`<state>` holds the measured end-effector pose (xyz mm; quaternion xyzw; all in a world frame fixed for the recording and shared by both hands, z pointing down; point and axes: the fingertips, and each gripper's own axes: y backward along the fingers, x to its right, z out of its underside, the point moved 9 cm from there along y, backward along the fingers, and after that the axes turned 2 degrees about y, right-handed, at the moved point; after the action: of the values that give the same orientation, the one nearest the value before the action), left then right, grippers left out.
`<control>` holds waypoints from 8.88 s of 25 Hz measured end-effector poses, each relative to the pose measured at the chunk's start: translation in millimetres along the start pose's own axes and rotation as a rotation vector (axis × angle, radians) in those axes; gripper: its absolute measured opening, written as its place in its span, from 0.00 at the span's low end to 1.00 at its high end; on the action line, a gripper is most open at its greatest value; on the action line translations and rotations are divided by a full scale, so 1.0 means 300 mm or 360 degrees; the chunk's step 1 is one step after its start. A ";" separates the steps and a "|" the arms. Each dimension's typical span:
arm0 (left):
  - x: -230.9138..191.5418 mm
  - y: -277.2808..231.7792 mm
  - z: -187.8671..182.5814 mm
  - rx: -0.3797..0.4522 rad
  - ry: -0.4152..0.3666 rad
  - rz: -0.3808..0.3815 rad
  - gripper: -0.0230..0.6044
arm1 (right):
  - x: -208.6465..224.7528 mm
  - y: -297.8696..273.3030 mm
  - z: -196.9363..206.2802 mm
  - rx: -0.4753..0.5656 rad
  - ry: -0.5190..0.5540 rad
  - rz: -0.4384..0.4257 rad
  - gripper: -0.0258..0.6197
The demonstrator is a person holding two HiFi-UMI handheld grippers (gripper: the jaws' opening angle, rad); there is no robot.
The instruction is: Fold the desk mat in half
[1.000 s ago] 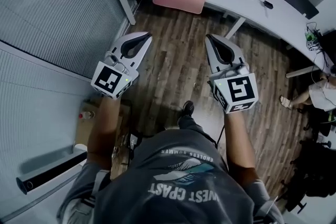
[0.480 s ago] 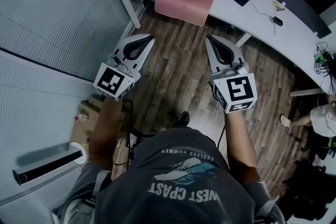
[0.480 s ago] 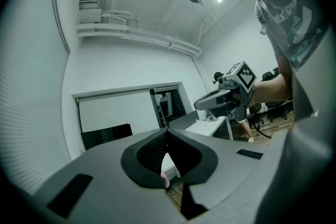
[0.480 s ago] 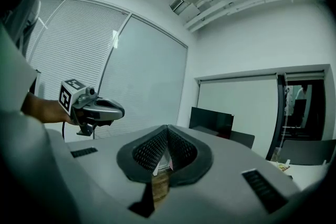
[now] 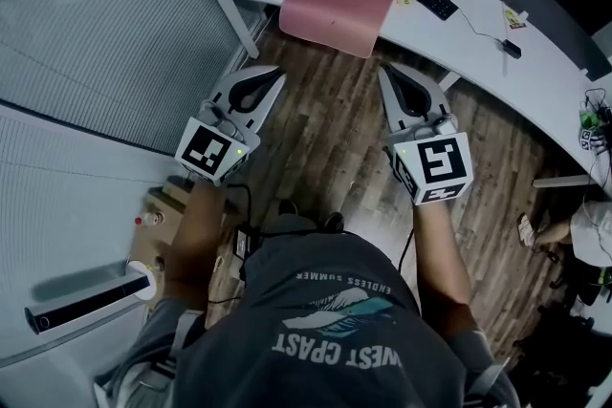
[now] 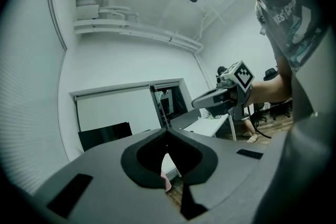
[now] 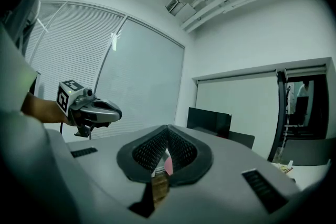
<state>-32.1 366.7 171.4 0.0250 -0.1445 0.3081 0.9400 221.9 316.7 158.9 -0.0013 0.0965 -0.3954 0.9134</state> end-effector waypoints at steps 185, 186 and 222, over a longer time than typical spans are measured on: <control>-1.421 -1.553 1.563 -0.0227 0.1432 -0.0191 0.13 | 1.244 -1.467 1.408 -0.0244 -0.2360 0.0380 0.35; -1.414 -1.561 1.572 -0.0259 0.1415 -0.0174 0.13 | 1.260 -1.452 1.412 -0.0141 -0.2407 0.0434 0.43; -1.313 -1.320 1.174 -0.0065 0.0745 0.0062 0.13 | 1.009 -1.463 0.902 -0.0348 -0.1167 -0.0013 0.17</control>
<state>-192.9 -226.8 412.2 -0.0689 0.0709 0.3206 0.9420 155.2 -223.7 405.9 -0.2406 -0.1950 -0.3598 0.8801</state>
